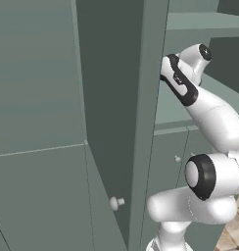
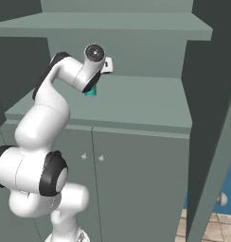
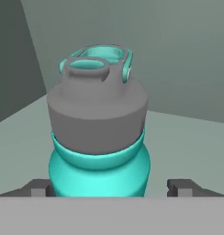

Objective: Pick the water bottle, boxed drink from the counter and place them in the open cabinet.

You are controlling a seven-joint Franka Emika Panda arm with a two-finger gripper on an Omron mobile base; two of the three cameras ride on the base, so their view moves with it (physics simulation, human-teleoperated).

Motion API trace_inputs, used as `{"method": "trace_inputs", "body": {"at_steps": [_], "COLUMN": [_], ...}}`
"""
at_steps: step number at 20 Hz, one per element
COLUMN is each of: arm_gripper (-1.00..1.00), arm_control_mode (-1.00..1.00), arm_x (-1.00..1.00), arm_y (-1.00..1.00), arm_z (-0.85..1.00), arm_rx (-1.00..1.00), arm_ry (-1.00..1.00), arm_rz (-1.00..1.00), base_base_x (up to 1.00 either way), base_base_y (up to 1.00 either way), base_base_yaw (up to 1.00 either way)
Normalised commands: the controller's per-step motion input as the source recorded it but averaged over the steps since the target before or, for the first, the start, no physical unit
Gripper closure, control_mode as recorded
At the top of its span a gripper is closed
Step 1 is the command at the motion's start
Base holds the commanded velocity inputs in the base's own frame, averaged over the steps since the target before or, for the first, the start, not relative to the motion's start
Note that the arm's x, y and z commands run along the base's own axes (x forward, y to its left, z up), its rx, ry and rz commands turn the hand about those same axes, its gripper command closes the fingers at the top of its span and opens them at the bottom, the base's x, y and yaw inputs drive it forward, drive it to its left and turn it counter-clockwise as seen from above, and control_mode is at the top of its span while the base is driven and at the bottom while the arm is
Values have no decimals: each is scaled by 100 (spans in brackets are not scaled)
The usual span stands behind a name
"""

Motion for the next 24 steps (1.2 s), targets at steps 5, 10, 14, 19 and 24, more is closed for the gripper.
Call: {"method": "trace_inputs", "body": {"at_steps": [5, 10, 14, 19, 24], "arm_gripper": [-100, -100, -100, -100, -100], "arm_control_mode": [-100, -100, -100, -100, -100], "arm_x": [-8, -22, -33, -41, -56], "arm_y": [5, 3, 1, 0, -7], "arm_z": [0, 4, 3, 0, 3], "arm_rx": [0, 0, 0, 0, 5], "arm_ry": [0, 2, 5, 0, 0], "arm_rz": [-7, -8, -5, -3, 1], "base_base_x": [0, 0, 0, 0, 0], "base_base_y": [0, 0, 0, 0, 0], "base_base_yaw": [0, 0, 0, 0, 0]}}
